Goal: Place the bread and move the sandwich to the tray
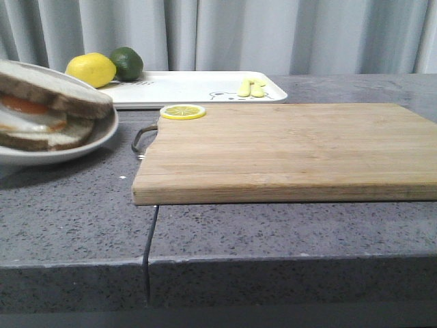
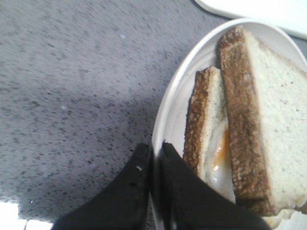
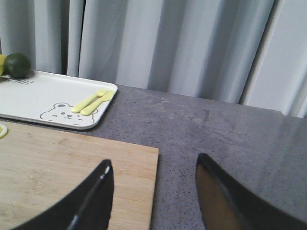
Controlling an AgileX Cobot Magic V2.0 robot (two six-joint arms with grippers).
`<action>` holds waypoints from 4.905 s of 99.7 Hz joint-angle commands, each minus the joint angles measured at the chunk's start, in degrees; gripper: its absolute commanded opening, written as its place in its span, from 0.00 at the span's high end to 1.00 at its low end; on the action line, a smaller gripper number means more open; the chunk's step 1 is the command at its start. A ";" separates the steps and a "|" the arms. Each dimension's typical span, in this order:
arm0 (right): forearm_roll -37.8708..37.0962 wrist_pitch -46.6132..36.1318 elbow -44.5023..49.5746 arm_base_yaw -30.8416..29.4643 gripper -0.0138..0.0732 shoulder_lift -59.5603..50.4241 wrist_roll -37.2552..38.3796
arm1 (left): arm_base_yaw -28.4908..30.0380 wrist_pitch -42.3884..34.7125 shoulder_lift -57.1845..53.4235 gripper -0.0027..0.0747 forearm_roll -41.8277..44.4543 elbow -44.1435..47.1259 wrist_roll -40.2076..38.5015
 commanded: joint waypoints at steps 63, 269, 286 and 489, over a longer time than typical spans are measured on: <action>-0.47 -4.51 -1.41 -0.45 0.38 0.26 0.01 | 2.06 -3.93 4.43 0.99 -37.13 -11.60 10.28; -0.47 -4.57 -1.41 -0.45 0.38 0.26 0.01 | -9.90 0.18 51.62 0.99 -21.93 -61.05 -5.37; -0.47 -4.57 -1.41 -0.45 0.38 0.26 0.01 | -10.04 0.18 51.62 0.99 -21.93 -61.05 -5.37; -0.47 -4.57 -1.41 -0.45 0.38 0.26 0.01 | -8.78 5.09 13.82 0.57 6.62 -45.70 -4.58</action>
